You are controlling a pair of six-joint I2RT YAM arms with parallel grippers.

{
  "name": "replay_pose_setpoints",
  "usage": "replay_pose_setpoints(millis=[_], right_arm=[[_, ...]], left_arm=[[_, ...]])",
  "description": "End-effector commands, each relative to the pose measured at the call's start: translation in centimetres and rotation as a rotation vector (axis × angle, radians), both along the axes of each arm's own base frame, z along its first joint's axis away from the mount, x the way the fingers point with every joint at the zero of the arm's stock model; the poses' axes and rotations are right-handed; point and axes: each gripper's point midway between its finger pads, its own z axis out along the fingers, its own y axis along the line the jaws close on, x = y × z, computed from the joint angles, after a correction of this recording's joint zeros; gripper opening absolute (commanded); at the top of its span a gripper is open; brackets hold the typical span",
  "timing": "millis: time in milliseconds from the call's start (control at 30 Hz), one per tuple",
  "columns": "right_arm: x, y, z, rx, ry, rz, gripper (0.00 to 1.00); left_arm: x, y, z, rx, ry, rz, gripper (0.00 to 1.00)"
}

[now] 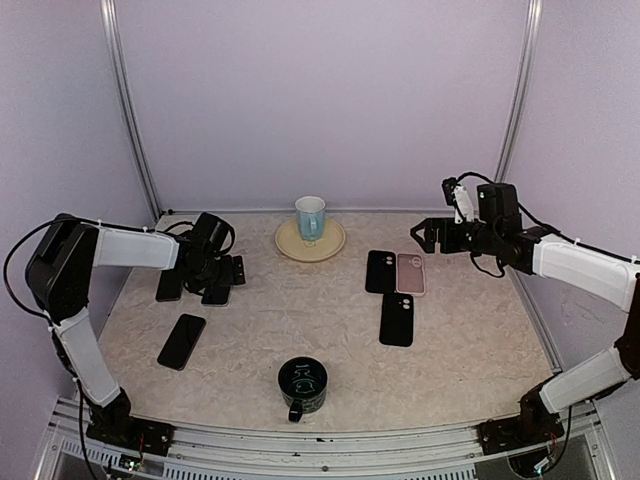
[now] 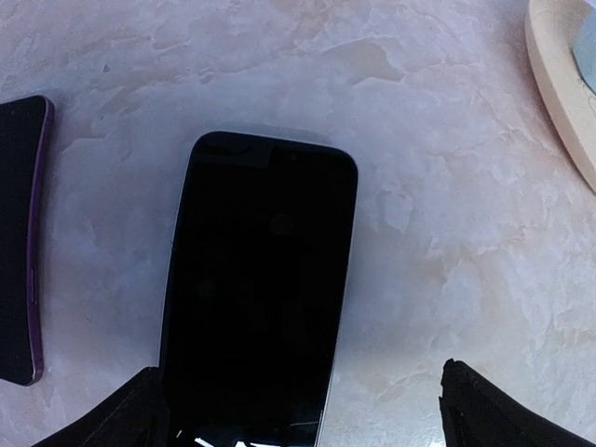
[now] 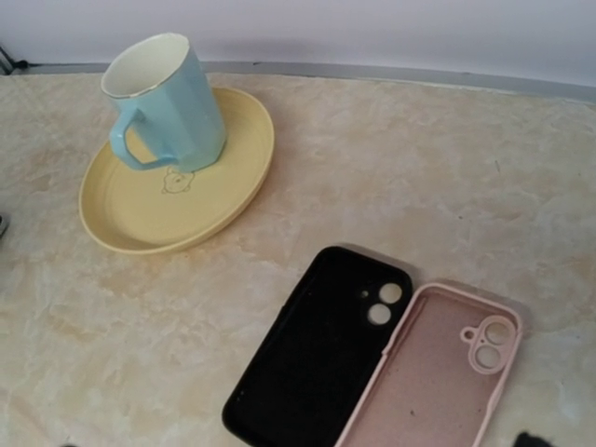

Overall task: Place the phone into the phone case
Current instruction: Move the phone case to the center of the board.

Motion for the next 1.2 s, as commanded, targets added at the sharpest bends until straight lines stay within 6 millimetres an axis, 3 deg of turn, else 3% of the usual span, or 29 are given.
replay_pose_setpoints(millis=[0,300,900,1000,1167], right_arm=[[0.1,-0.1,-0.5,0.011,0.006,0.002,1.0],[0.1,0.2,-2.2,0.008,0.053,0.012,1.0],[-0.2,0.8,-3.2,0.029,0.087,0.04,1.0],[-0.4,0.7,-4.6,0.033,0.137,0.025,1.0],[-2.0,1.3,-8.8,0.045,0.282,0.046,0.99]], left_arm=[[0.2,0.0,-0.7,-0.018,0.019,0.019,0.99],[-0.1,0.6,-2.0,-0.027,0.037,0.047,0.99],[-0.2,2.0,-3.5,-0.027,0.056,0.071,0.99],[-0.2,2.1,-3.6,-0.024,0.057,0.076,0.99],[-0.1,1.9,-2.6,-0.042,0.033,0.08,0.99]])
